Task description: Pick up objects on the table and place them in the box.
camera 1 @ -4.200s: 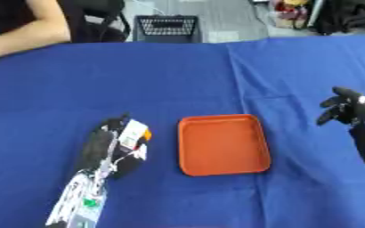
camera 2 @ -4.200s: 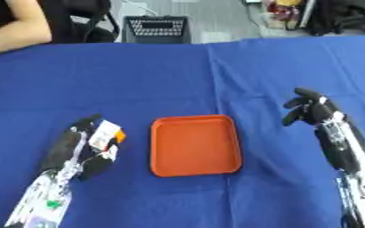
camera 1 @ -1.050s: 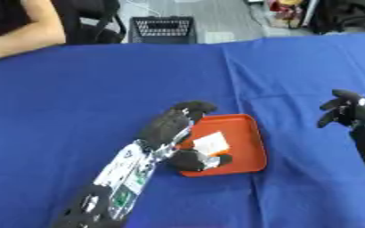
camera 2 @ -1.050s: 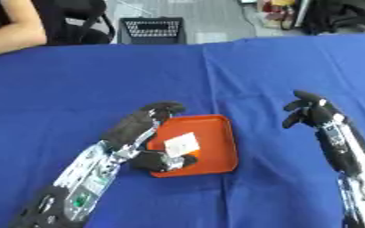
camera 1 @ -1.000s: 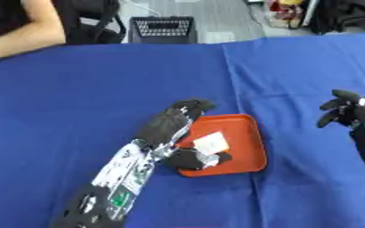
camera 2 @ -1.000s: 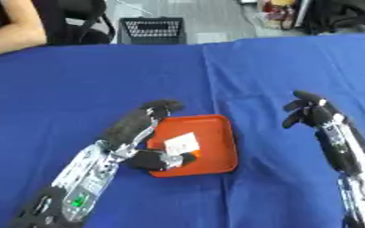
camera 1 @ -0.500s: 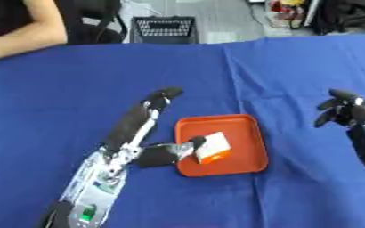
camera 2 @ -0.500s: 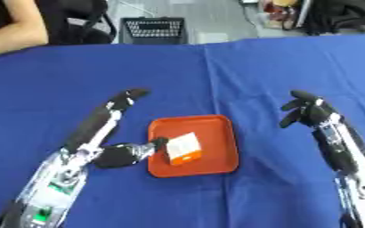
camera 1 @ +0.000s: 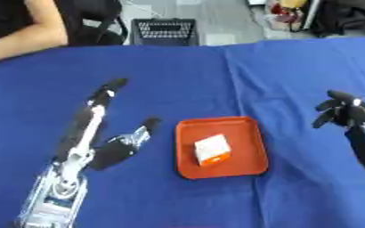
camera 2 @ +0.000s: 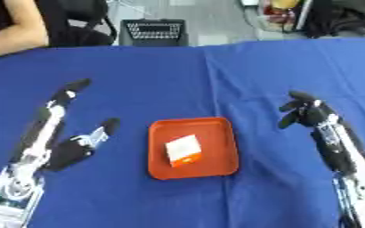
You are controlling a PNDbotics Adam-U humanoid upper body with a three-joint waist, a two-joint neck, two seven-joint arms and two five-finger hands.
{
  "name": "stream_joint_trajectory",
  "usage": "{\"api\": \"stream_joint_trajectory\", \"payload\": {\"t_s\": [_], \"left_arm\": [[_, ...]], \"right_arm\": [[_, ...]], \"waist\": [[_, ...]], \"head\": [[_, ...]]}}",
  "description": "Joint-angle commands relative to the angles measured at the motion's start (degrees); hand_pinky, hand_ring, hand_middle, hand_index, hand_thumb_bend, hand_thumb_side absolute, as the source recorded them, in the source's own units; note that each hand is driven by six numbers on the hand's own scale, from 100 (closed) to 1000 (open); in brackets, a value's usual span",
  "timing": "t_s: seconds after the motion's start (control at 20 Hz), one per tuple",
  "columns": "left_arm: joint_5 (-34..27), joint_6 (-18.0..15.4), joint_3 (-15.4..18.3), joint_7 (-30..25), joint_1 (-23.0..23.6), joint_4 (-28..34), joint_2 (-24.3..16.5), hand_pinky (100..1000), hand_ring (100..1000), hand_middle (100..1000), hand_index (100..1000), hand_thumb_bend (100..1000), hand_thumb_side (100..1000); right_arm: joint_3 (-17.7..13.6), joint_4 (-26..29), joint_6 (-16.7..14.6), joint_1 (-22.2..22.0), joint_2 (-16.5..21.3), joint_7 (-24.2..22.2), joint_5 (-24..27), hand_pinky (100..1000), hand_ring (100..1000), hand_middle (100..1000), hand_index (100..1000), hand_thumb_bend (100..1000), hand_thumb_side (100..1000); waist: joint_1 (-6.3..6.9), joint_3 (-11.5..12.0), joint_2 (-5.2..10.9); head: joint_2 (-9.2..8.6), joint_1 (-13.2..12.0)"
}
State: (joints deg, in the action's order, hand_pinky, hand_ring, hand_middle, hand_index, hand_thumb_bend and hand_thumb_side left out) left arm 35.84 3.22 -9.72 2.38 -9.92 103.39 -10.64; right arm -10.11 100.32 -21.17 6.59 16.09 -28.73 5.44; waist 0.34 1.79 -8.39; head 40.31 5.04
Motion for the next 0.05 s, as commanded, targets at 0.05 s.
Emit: {"api": "stream_joint_trajectory", "payload": {"t_s": [0.05], "left_arm": [[1.0, 0.5, 1.8, 1.5, 0.7, 0.5, 1.1, 1000, 1000, 949, 1000, 566, 717]], "right_arm": [[-0.6, 0.8, -0.1, 0.1, 0.5, 0.1, -0.1, 544, 543, 651, 885, 100, 911]], "waist": [[-0.07, 0.0, 0.45]], "head": [[-0.53, 0.6]]}}
